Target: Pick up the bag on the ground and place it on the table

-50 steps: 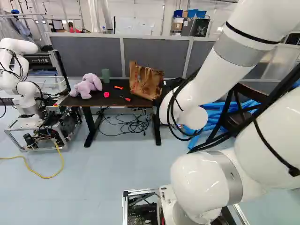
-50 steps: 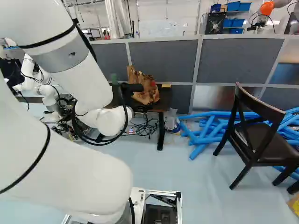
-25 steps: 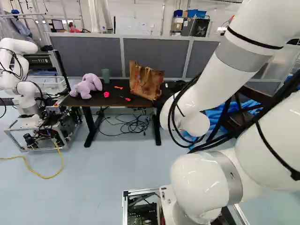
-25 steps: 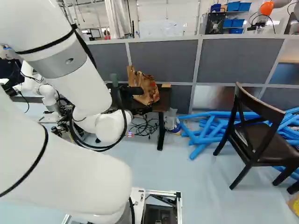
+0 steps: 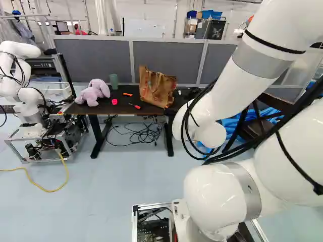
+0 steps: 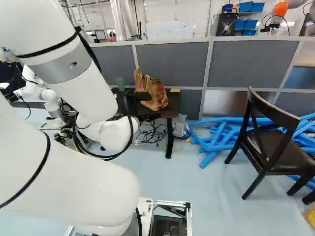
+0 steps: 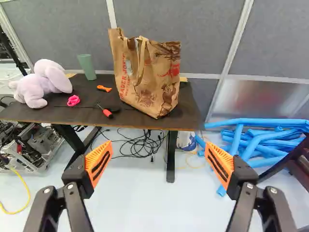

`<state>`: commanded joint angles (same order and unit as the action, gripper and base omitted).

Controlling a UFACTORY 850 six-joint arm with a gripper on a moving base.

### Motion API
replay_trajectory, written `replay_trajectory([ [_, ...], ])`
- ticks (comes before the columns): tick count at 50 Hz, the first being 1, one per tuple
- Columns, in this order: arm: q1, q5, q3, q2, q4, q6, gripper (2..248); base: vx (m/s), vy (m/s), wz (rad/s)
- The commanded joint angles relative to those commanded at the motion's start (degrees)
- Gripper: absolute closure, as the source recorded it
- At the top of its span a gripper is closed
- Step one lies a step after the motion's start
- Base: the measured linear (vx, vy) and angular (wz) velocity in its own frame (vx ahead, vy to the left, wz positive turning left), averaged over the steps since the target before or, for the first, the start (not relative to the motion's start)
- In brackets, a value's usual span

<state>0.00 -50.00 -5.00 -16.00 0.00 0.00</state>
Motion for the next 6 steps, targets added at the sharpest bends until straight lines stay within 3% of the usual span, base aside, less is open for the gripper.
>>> replay_trajectory([
  [6,0.0,0.0,0.0,0.0,0.0,0.0,3,0.0,0.0,0.0],
])
